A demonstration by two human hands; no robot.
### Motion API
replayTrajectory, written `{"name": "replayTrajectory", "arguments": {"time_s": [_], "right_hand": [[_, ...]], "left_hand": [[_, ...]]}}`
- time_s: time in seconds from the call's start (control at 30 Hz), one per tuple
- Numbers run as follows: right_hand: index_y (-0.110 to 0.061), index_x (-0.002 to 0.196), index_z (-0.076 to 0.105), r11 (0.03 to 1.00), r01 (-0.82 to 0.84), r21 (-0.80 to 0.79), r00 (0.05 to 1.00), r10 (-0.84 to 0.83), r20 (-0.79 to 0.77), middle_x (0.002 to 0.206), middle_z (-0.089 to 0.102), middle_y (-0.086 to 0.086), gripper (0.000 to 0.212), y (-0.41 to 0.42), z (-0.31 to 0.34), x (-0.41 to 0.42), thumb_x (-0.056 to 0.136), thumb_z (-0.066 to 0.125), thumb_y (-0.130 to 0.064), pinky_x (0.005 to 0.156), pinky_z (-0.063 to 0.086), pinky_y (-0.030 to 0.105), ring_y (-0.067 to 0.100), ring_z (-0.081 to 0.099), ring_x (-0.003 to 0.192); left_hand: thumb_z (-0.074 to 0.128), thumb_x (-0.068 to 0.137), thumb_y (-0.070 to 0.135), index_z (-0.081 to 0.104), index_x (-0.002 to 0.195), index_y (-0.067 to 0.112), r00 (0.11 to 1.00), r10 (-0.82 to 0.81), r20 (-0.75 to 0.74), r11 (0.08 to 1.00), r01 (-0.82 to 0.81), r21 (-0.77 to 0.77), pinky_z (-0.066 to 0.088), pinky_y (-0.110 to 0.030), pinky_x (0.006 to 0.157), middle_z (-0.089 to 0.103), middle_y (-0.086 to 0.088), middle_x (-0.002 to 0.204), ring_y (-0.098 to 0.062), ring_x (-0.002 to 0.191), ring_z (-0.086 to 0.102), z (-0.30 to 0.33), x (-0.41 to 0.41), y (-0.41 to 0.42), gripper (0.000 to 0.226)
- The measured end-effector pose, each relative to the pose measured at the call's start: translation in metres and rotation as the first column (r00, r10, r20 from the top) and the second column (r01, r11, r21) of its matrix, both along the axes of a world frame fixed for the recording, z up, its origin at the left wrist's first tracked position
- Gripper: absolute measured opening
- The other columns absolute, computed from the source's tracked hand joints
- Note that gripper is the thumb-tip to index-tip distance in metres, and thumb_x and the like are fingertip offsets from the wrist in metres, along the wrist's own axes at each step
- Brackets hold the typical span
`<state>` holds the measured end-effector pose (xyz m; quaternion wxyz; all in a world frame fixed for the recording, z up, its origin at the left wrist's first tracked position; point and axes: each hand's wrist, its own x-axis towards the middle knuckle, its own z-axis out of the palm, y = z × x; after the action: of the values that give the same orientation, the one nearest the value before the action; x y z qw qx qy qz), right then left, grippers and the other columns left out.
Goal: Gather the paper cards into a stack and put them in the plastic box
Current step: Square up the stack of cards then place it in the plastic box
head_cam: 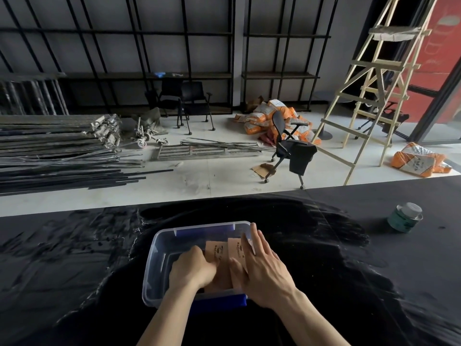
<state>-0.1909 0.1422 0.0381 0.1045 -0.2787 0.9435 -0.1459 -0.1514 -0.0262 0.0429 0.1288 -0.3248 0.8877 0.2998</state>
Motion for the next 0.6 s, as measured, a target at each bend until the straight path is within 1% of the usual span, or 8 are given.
{"name": "replayTrajectory", "arguments": {"time_s": [0.03, 0.07, 0.13, 0.17, 0.27, 0.37, 0.47, 0.6], "right_hand": [[-0.019, 0.167, -0.001, 1.0, -0.003, 0.005, 1.0, 0.003, 0.009, 0.173, -0.025, 0.003, 0.114, 0.0, 0.001, 0.0, 0.072, -0.013, -0.08, 0.128, 0.021, 0.039, 0.022, -0.011, 0.162], [-0.019, 0.167, -0.002, 1.0, -0.006, 0.009, 1.0, 0.006, 0.019, 0.172, -0.026, 0.002, 0.114, 0.0, 0.001, 0.0, 0.071, -0.013, -0.08, 0.128, 0.023, 0.039, 0.022, -0.012, 0.162], [-0.02, 0.166, -0.003, 1.0, -0.01, 0.016, 1.0, 0.009, 0.03, 0.172, -0.027, 0.002, 0.115, -0.001, 0.003, 0.0, 0.069, -0.013, -0.081, 0.127, 0.026, 0.039, 0.022, -0.013, 0.162], [-0.021, 0.166, -0.003, 1.0, -0.011, 0.016, 0.999, 0.01, 0.03, 0.172, -0.028, 0.001, 0.115, -0.001, 0.004, 0.0, 0.069, -0.013, -0.081, 0.126, 0.028, 0.039, 0.022, -0.013, 0.161], [-0.023, 0.167, -0.001, 1.0, -0.01, 0.003, 1.0, 0.01, 0.029, 0.173, -0.026, 0.0, 0.115, -0.002, 0.004, 0.001, 0.069, -0.011, -0.082, 0.119, 0.04, 0.041, 0.022, -0.011, 0.162], [-0.021, 0.165, 0.01, 1.0, -0.008, -0.004, 1.0, 0.008, 0.027, 0.174, -0.022, 0.0, 0.116, -0.002, 0.003, 0.001, 0.07, -0.009, -0.083, 0.112, 0.049, 0.042, 0.023, -0.011, 0.162], [-0.019, 0.163, 0.02, 1.0, -0.005, 0.005, 1.0, 0.005, 0.009, 0.174, -0.023, 0.001, 0.117, -0.002, 0.002, 0.001, 0.07, -0.009, -0.084, 0.108, 0.053, 0.042, 0.023, -0.012, 0.162], [-0.02, 0.162, 0.024, 1.0, 0.011, -0.006, 1.0, -0.011, -0.003, 0.173, -0.023, 0.0, 0.119, -0.003, -0.001, 0.0, 0.068, -0.01, -0.085, 0.105, 0.055, 0.041, 0.022, -0.011, 0.162]], "left_hand": [[0.058, 0.095, 0.039, 0.058, 0.107, 0.02, 1.0, -0.007, -0.013, 1.0, 0.007, 0.019, 0.053, -0.034, 0.082, 0.067, -0.002, 0.106, -0.023, 0.095, 0.065, -0.001, 0.001, -0.002, 0.022], [0.058, 0.094, 0.035, 0.062, 0.113, 0.019, 1.0, -0.01, -0.014, 0.999, 0.01, 0.044, 0.055, -0.035, 0.084, 0.07, -0.001, 0.11, -0.023, 0.096, 0.067, -0.005, 0.002, -0.004, 0.025], [0.059, 0.091, 0.031, 0.064, 0.126, 0.022, 1.0, -0.018, -0.02, 0.999, 0.019, 0.046, 0.058, -0.034, 0.083, 0.072, -0.001, 0.118, -0.024, 0.101, 0.07, -0.01, 0.002, -0.005, 0.037], [0.06, 0.089, 0.028, 0.064, 0.128, 0.024, 0.999, -0.02, -0.024, 0.999, 0.021, 0.035, 0.058, -0.034, 0.082, 0.072, -0.002, 0.119, -0.024, 0.102, 0.07, -0.011, 0.002, -0.005, 0.039], [0.064, 0.088, 0.026, 0.065, 0.123, 0.022, 0.999, -0.021, -0.034, 1.0, 0.021, 0.01, 0.059, -0.036, 0.086, 0.072, -0.003, 0.117, -0.025, 0.103, 0.069, -0.016, 0.002, -0.003, 0.035], [0.065, 0.084, 0.027, 0.067, 0.122, 0.023, 0.999, 0.002, -0.047, 1.0, -0.002, 0.008, 0.061, -0.037, 0.084, 0.074, -0.001, 0.113, -0.025, 0.099, 0.071, -0.02, 0.001, -0.003, 0.038], [0.064, 0.084, 0.023, 0.064, 0.127, 0.024, 0.999, -0.015, -0.052, 1.0, 0.016, 0.004, 0.061, -0.037, 0.086, 0.073, -0.002, 0.118, -0.026, 0.104, 0.07, -0.02, 0.003, -0.004, 0.042], [0.061, 0.086, 0.023, 0.066, 0.122, 0.026, 0.998, -0.034, -0.059, 0.999, 0.035, 0.003, 0.06, -0.037, 0.087, 0.073, -0.002, 0.116, -0.026, 0.103, 0.07, -0.022, 0.005, -0.003, 0.037]]}}
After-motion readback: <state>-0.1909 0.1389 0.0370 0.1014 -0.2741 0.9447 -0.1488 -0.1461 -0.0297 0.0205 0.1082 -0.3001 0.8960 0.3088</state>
